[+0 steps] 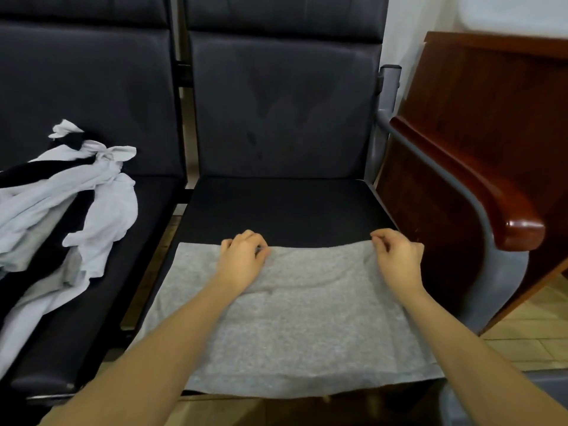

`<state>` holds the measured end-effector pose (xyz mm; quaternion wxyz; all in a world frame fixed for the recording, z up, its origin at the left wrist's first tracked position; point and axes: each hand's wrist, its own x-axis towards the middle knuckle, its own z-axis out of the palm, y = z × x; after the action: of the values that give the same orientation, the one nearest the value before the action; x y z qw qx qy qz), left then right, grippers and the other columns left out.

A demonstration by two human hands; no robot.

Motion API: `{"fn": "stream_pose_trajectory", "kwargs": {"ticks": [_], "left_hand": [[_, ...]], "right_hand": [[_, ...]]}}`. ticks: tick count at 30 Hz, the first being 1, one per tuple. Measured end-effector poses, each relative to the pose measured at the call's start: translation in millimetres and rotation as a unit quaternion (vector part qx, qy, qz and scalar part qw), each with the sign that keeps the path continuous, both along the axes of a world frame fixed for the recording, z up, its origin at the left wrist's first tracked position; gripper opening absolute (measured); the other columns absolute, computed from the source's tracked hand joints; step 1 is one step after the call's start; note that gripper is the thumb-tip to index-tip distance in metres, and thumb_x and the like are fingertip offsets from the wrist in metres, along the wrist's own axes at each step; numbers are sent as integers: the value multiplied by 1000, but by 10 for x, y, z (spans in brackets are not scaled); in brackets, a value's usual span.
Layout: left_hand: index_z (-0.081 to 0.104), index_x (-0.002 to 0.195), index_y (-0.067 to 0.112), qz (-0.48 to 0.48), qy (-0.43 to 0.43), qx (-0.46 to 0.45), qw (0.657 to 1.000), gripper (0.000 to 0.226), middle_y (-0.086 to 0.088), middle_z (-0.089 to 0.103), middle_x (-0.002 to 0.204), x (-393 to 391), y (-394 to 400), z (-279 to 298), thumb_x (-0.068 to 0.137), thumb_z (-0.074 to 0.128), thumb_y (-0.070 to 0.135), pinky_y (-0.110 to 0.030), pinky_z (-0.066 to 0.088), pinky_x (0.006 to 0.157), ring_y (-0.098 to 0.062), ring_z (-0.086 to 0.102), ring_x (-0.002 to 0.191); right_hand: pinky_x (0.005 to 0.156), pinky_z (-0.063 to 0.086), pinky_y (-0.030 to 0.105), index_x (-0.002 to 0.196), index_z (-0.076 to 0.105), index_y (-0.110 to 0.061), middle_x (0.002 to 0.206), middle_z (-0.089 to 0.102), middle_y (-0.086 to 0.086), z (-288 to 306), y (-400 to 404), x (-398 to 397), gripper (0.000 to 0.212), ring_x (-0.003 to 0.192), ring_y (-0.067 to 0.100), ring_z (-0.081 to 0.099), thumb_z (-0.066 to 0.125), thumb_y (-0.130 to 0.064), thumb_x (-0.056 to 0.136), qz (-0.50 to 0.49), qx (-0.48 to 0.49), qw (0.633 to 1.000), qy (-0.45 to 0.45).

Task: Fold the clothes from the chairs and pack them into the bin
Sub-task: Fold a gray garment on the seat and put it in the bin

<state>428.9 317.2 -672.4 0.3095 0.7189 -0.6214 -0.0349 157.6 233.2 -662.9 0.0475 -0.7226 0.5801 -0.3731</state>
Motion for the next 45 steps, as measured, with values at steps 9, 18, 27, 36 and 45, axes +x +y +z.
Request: {"fn": "stream_pose_trajectory", "kwargs": {"ticks": [9,18,27,36,45], "left_hand": [[67,79,12,84,-133,-79,984,7,-3,57,85,-84,-53,-9,80,73,15,-37,39,67,-25,53,77],[18,147,40,-53,-142,205,967,63,8,9,158,-288,524,4,90,11,63,-46,1,114,-21,4,146],[14,150,31,11,-84,194,977,59,-3,4,159,-69,577,162,97,25,54,-41,-2,116,-23,-1,146],[27,145,23,204,-93,157,962,50,-14,49,121,511,1104,175,98,38,37,-37,39,86,-31,46,106],[48,136,17,92,115,-33,988,43,-5,45,100,609,1036,352,94,50,6,-17,37,70,-18,49,78]], "right_hand": [[84,42,46,114,59,-6,111,58,15,160,9,58,22,99,33,54,46,-12,98,-110,23,993,30],[110,26,29,142,41,-21,147,39,0,21,468,205,46,135,18,36,36,-39,100,125,146,963,189],[117,-4,38,150,23,-24,160,12,-1,82,665,319,53,147,15,4,21,-45,102,87,175,944,265],[116,2,26,150,21,-31,159,11,-8,87,901,698,51,146,9,7,25,-46,102,215,196,926,242],[118,-7,35,151,2,-37,159,-5,-12,61,1133,997,58,146,11,-8,13,-57,98,257,192,894,313]]}}
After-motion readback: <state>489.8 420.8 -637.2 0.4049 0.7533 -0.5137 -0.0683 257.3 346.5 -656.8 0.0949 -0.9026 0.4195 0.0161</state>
